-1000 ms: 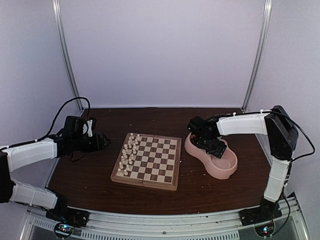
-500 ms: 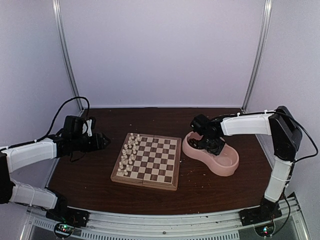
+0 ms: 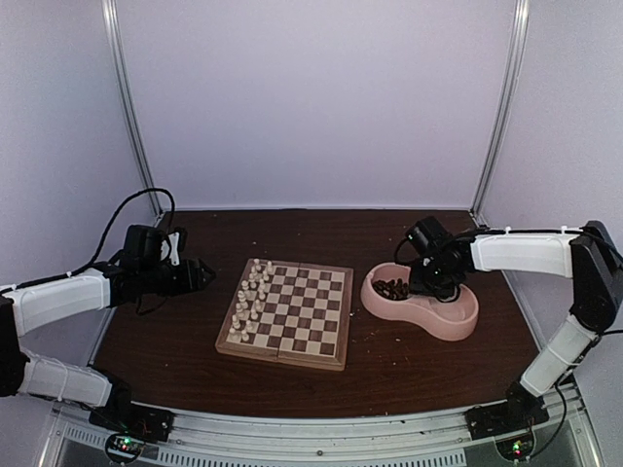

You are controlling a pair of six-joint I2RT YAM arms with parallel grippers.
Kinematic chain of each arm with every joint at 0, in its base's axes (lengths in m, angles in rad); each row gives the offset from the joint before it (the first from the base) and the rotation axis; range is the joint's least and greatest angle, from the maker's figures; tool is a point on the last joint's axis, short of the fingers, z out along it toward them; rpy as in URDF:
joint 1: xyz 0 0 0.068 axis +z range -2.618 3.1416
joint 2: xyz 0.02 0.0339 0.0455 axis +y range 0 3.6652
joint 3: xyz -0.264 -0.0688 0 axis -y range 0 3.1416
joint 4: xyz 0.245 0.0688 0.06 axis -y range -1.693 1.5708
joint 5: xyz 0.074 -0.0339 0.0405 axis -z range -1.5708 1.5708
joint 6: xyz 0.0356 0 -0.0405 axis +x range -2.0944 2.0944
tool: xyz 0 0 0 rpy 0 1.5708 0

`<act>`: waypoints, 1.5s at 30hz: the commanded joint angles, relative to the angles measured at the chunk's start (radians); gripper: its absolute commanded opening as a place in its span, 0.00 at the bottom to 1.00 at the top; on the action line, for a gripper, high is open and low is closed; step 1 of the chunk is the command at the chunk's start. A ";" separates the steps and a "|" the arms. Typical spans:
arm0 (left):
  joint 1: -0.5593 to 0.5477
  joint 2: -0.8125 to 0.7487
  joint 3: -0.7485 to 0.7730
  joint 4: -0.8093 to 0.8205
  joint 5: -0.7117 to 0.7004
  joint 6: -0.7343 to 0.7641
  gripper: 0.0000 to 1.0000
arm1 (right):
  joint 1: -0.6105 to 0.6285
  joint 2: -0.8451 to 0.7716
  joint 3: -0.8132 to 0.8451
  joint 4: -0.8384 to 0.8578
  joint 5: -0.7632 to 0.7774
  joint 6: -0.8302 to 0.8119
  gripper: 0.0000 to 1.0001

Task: Set up the chess pieces on the board
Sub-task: Adjust the storage box at the center of the board, then pick up the chess pile from the storage box.

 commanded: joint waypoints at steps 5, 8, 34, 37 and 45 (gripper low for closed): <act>0.006 0.003 0.010 0.056 0.019 0.005 0.65 | -0.011 -0.110 -0.010 0.030 -0.109 -0.300 0.57; 0.005 -0.003 0.002 0.078 0.039 0.009 0.66 | -0.011 -0.158 -0.011 0.050 -0.084 -0.355 0.65; 0.006 -0.080 -0.063 0.165 0.072 -0.041 0.98 | -0.011 -0.324 -0.337 0.644 0.009 -0.454 1.00; 0.006 -0.104 -0.077 0.156 0.022 -0.043 0.98 | -0.011 -0.287 -0.318 0.640 -0.064 -0.464 0.97; 0.005 -0.110 -0.079 0.204 0.098 -0.025 0.98 | -0.008 -0.056 -0.131 0.488 -0.189 -0.457 0.70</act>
